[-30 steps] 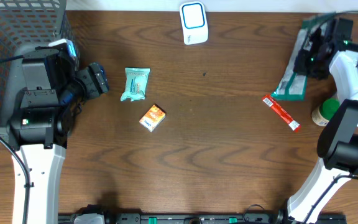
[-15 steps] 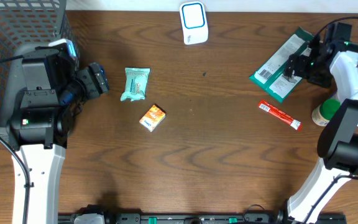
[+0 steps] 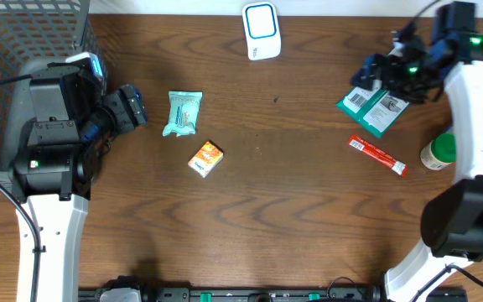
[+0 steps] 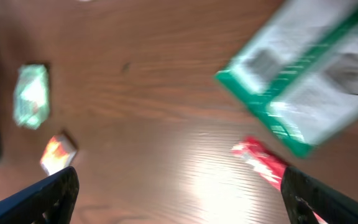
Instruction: Scan the item barcode
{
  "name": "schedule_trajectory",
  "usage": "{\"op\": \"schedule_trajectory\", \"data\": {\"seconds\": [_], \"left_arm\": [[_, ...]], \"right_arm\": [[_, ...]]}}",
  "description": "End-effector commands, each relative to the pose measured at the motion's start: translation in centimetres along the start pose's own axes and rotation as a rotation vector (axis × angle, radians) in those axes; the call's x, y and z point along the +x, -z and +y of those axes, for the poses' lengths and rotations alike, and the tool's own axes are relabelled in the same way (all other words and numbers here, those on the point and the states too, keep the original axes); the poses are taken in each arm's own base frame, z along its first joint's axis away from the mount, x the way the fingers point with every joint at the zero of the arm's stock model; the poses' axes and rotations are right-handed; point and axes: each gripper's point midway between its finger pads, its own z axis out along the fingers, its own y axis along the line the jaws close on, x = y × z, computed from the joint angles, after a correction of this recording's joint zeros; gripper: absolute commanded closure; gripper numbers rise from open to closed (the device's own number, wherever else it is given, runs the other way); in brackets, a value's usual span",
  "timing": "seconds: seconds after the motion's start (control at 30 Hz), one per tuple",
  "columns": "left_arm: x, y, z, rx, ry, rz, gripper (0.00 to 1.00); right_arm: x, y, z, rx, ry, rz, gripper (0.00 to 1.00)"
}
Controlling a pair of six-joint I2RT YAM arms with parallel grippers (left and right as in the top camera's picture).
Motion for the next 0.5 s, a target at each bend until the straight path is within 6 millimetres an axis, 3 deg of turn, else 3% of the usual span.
{"op": "schedule_trajectory", "data": {"seconds": [0.0,0.13,0.2,0.23,0.27,0.3,0.37,0.43,0.47], "left_arm": [[-0.2,0.1,0.2,-0.010,-0.004,-0.006,0.13],[-1.0,0.1,0.0,0.000,-0.006,-0.037,0.13],[-0.2,0.1,-0.5,0.027,-0.005,-0.004,0.13],[0.4,0.0,-0.8,0.049,-0.003,0.024,0.15],[1.0,-0.2,-1.0,0.059,-0.003,0.051,0.34],[2.0,-0.6,-1.2,0.069,-0.002,0.093,0.64],[3.8,-1.4,-1.3,0.066,-0.005,0.164,0.92],[5.4,-2.5,-1.5,0.062,-0.014,0.229,0.93],[6.3,-3.2,-1.6,0.059,-0.018,0.264,0.92]], "right_arm": [[1.9,-2.3,4.4,-0.095,0.032,0.080,0.01],[4.2,-4.6,8.2,-0.114,0.027,0.150,0.01],[5.7,-6.2,10.4,-0.124,0.025,0.186,0.01],[6.4,-7.1,11.5,-0.129,0.028,0.200,0.07],[7.3,-8.1,12.6,-0.137,0.033,0.213,0.15],[8.3,-9.2,14.1,-0.147,0.037,0.224,0.33],[9.7,-11.0,16.0,-0.160,0.058,0.228,0.48],[11.0,-12.7,17.3,-0.140,0.071,0.217,0.65],[11.6,-13.6,17.7,-0.121,0.069,0.206,0.68]]}}
